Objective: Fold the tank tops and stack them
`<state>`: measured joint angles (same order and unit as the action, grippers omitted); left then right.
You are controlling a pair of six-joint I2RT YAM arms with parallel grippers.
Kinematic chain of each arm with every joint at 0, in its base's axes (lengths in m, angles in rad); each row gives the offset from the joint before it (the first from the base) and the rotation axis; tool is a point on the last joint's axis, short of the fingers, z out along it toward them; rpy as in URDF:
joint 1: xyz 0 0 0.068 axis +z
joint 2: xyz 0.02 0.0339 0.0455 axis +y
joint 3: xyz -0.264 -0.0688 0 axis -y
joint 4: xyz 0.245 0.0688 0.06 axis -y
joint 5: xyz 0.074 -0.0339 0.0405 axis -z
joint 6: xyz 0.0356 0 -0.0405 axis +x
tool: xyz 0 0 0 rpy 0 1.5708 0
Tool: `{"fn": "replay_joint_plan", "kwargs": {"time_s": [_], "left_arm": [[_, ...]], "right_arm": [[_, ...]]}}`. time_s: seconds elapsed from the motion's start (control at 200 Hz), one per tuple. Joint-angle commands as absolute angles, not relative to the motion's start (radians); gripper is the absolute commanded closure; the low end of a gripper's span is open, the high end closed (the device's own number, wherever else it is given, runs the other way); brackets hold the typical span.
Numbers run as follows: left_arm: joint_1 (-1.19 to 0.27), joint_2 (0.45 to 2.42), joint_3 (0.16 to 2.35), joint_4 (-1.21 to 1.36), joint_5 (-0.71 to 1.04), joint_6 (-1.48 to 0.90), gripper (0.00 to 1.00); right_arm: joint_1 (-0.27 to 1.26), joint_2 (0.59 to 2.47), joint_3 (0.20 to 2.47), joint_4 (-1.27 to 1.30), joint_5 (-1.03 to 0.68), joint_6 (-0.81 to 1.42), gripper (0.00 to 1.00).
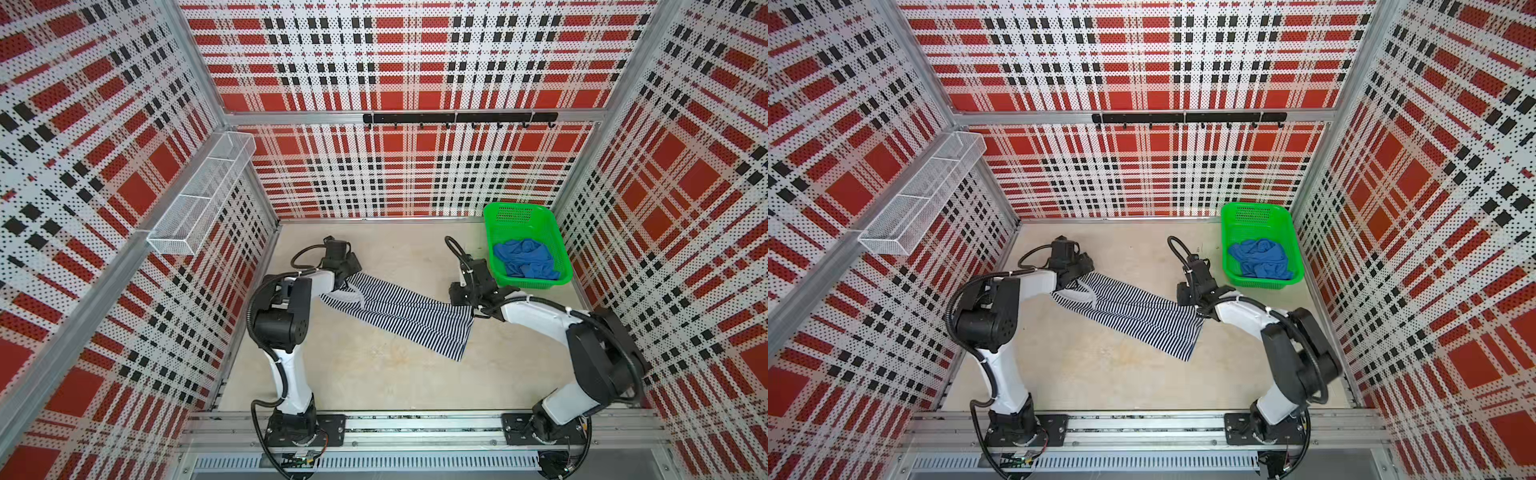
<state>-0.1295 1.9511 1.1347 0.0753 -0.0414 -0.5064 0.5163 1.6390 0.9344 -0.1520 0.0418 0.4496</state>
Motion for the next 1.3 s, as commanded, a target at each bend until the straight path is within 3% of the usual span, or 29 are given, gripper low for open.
{"fn": "replay_joint_plan", "kwargs": {"time_s": [0.0, 0.205, 0.416, 0.631, 0.727, 0.842, 1.027, 1.173, 1.298], "left_arm": [[-0.126, 1.877, 1.103, -0.032, -0.059, -0.457, 0.35], [-0.15, 1.893, 1.007, 0.019, -0.025, -0.492, 0.38], [-0.159, 2.033, 1.106, 0.057, 0.032, -0.515, 0.41], [-0.208, 2.298, 1.465, -0.005, 0.129, -0.493, 0.41], [-0.239, 2.438, 1.692, -0.076, 0.174, -0.447, 0.4], [-0.291, 2.552, 1.941, -0.167, 0.204, -0.394, 0.36], [-0.296, 2.433, 1.945, -0.195, 0.212, -0.319, 0.29], [-0.298, 2.269, 1.787, -0.189, 0.151, -0.302, 0.3], [-0.295, 2.241, 1.684, -0.187, 0.14, -0.327, 0.32]], "right_arm": [[0.526, 1.696, 0.962, -0.216, -0.041, 0.402, 0.86], [0.526, 1.732, 0.905, -0.186, -0.049, 0.416, 0.85], [0.537, 1.726, 0.797, -0.143, -0.068, 0.501, 0.84], [0.69, 1.663, 0.651, -0.056, -0.179, 0.742, 0.8], [0.774, 1.643, 0.678, -0.008, -0.211, 0.817, 0.68], [0.817, 1.634, 0.823, -0.09, -0.112, 0.788, 0.54], [0.778, 1.565, 0.876, -0.139, -0.013, 0.785, 0.51], [0.736, 1.591, 0.883, -0.171, -0.021, 0.741, 0.58], [0.739, 1.645, 0.878, -0.11, -0.075, 0.752, 0.64]]}}
